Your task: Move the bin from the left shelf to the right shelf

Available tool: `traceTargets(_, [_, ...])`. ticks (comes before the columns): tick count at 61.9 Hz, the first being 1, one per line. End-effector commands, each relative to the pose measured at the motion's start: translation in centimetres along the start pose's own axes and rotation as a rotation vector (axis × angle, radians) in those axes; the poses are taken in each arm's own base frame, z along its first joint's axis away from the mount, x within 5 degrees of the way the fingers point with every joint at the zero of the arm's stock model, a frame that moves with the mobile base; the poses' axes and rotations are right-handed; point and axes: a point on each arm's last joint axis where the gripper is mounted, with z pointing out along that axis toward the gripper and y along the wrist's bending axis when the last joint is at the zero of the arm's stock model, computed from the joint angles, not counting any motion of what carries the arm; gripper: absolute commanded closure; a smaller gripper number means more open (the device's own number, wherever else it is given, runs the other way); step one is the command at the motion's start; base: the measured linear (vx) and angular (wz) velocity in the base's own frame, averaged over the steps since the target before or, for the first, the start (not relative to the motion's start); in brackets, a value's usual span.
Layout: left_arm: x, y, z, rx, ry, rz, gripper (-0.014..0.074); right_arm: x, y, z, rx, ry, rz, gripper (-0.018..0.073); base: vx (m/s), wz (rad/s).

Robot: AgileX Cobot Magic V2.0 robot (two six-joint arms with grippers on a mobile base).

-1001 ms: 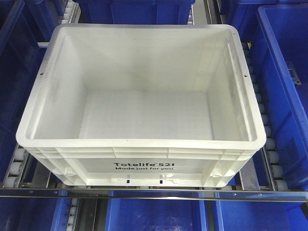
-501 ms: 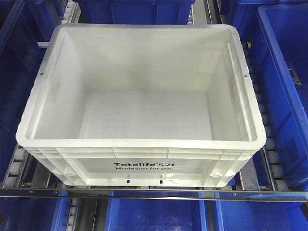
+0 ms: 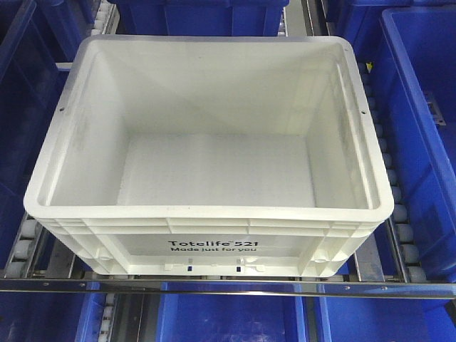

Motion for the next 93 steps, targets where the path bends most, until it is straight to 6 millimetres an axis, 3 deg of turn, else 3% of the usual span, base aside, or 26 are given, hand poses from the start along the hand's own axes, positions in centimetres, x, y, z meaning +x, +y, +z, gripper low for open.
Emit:
traceTargets(1, [-1.4,0.1,-0.2,-0.009,-0.107,-0.015,0.0604,-1.4,-0.4,0.1,0.028,-0.077,0.0,0.0566,0.0,0.0])
traceTargets(24, [-1.4,0.1,-0.2,-0.009,-0.107,-0.015,0.0604,-1.4,-0.4,0.1,0.028,-0.077,-0.003,0.0567,0.0,0.0])
traceTargets(32, [-1.4,0.1,-0.2,-0.009,-0.107,-0.015,0.0604,-1.2,-0.4,0.1,0.037,-0.076,-0.076,0.0567,0.0,0.0])
traceTargets(46, [-1.4,0.1,-0.2,-0.009,-0.107,-0.015,0.0604,3.8,0.4,-0.2,0.039,-0.107,0.052,0.0567,0.0,0.0])
traceTargets(50, [-1.4,0.1,-0.2,-0.009,-0.106,-0.015,0.0604,4.4,0.5,-0.2,0.03,-0.052,0.073,0.0567,0.0,0.0])
traceTargets(93, [-1.4,0.1,-0.2,-0.009,-0.106,-0.015,0.0604,4.6,0.5,-0.1,0.028,-0.039,0.083,0.0567,0.0,0.0])
